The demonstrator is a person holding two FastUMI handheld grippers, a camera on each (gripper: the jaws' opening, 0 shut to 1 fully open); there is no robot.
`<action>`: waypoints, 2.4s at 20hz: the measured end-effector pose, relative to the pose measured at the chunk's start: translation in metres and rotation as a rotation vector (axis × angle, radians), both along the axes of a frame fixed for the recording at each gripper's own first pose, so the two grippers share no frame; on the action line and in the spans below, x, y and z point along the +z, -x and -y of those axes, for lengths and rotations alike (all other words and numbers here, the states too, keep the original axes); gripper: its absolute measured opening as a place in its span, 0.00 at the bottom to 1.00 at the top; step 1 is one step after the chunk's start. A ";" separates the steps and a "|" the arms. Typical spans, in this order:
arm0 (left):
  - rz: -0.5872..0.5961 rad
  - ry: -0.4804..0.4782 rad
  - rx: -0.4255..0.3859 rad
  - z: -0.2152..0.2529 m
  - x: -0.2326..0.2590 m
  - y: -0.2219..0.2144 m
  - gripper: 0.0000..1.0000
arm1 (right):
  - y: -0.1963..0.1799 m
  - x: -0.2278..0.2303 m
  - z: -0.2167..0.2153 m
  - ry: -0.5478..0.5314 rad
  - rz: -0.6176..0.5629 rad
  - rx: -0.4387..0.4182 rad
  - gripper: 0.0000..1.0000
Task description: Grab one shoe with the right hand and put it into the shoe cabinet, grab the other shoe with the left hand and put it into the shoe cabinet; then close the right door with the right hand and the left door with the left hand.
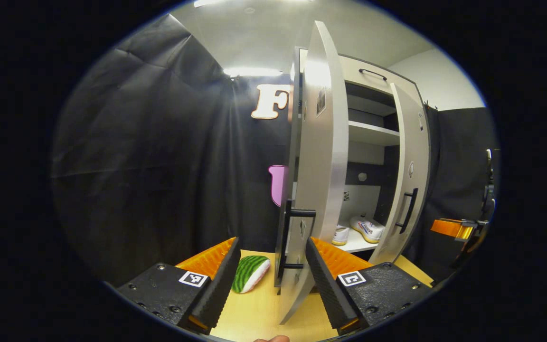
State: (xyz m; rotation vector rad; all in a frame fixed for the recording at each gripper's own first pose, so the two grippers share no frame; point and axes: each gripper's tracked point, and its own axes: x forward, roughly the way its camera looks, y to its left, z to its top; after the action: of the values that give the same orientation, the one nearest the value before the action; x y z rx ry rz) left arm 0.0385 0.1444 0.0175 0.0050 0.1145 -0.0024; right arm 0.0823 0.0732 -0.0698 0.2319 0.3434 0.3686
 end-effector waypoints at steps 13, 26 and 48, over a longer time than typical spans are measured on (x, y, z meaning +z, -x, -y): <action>-0.004 0.058 -0.193 0.032 0.003 0.003 0.87 | -0.002 -0.009 0.014 -0.002 -0.020 -0.028 0.73; 0.013 0.133 -0.510 0.126 0.005 -0.003 0.88 | 0.018 -0.002 0.080 0.012 -0.014 -0.173 0.80; -0.016 0.087 -0.600 0.169 -0.007 0.028 0.88 | 0.056 0.001 0.135 -0.023 -0.033 -0.303 0.80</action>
State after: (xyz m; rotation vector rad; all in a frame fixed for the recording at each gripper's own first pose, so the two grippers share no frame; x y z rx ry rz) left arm 0.0105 -0.0249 0.0108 -0.0475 0.1251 -0.6069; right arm 0.0265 -0.0616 -0.0690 0.3079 0.3309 0.0701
